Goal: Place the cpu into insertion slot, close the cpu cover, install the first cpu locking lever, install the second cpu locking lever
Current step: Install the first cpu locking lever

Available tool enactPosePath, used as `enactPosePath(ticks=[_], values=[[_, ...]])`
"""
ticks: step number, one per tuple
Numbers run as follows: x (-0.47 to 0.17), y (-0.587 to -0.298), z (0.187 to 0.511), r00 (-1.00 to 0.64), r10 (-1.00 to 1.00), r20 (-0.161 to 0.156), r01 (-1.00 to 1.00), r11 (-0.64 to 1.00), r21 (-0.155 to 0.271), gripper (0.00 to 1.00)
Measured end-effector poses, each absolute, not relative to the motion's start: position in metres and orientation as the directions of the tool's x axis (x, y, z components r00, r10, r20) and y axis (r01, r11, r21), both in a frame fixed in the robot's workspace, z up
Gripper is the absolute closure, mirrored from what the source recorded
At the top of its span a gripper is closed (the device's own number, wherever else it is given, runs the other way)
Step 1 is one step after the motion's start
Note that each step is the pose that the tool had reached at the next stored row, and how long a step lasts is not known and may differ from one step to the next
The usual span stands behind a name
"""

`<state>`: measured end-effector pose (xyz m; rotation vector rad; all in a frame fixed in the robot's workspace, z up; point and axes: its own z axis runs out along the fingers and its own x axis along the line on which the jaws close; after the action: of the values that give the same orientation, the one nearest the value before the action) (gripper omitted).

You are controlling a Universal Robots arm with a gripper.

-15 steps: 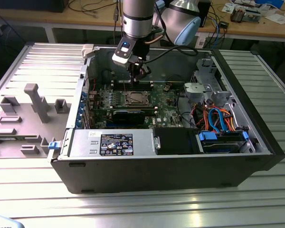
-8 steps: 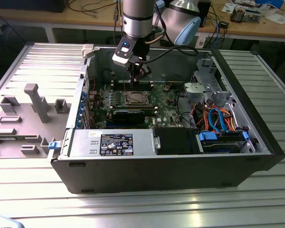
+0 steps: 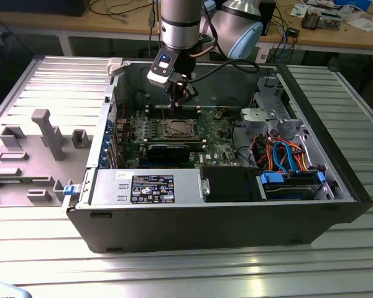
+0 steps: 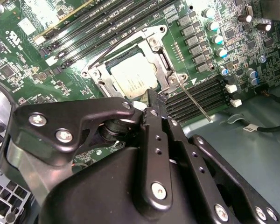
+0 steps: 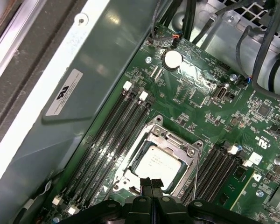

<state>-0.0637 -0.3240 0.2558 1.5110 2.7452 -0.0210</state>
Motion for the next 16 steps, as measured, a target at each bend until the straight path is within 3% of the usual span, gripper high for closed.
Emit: enactPosePath(ticks=[16], values=[[-0.0637, -0.3240, 0.2557, -0.546, 0.838, -0.013, 0.838, 0.546, -0.008, 0.89]])
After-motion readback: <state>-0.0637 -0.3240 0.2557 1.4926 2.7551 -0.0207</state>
